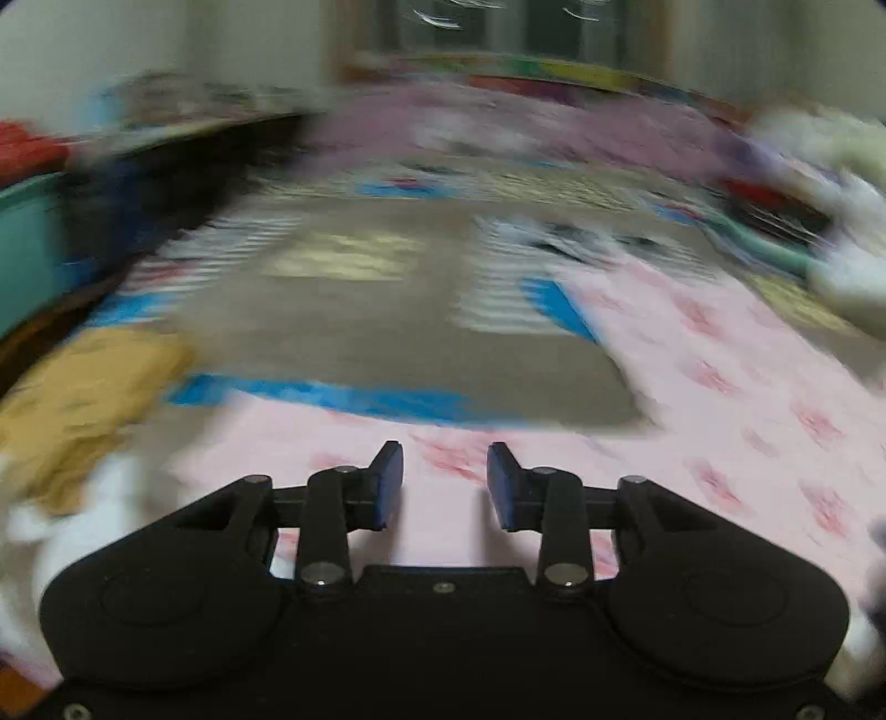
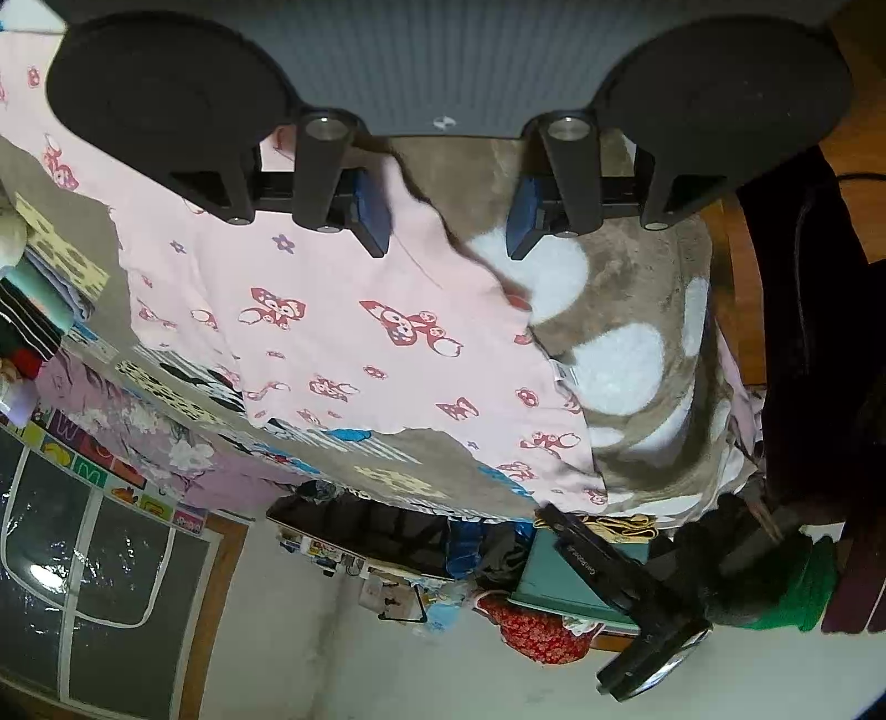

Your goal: Fold clothes

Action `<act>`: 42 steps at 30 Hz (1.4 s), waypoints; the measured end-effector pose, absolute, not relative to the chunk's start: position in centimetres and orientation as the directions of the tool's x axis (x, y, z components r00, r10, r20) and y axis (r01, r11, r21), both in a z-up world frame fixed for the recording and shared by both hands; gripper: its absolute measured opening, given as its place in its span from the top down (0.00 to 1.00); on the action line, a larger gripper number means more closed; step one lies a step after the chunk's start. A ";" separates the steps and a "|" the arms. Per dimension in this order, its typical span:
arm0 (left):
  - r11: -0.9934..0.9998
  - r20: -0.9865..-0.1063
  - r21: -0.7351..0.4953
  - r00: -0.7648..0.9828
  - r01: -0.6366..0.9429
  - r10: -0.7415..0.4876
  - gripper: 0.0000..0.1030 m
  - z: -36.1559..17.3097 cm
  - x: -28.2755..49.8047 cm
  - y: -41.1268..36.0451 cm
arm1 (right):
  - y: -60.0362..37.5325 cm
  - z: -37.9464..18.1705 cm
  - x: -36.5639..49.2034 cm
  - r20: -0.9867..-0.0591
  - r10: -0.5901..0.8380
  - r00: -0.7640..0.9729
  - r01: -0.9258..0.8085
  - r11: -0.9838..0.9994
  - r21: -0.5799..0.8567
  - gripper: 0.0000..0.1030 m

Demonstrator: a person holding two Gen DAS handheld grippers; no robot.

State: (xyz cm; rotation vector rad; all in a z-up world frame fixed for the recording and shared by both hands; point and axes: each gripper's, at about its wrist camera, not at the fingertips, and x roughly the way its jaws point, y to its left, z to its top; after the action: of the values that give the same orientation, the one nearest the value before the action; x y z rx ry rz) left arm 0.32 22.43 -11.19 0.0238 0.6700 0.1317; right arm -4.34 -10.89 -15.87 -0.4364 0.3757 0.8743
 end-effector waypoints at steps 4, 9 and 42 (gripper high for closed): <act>0.880 -0.588 0.364 0.657 -0.305 0.471 0.63 -12.3 1.0 23.1 | -11.2 -15.9 -4.1 -0.490 0.650 0.581 -0.798 0.573 -0.186 0.53; 0.975 -0.593 0.200 0.781 -0.095 0.197 0.62 -9.8 -0.7 20.4 | -11.3 -15.9 -4.0 -0.490 0.653 0.578 -0.800 0.572 -0.182 0.52; 0.975 -0.595 -0.163 0.803 -0.151 0.025 0.44 -8.4 9.2 19.3 | -21.4 -14.0 5.9 -0.413 0.492 0.767 -0.427 0.871 0.244 0.51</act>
State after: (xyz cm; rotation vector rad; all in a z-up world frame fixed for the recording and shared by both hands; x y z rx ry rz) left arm 9.20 19.29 -8.43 -0.2066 0.6320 0.0949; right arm 5.89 -21.43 -13.98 0.1393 0.4863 0.5002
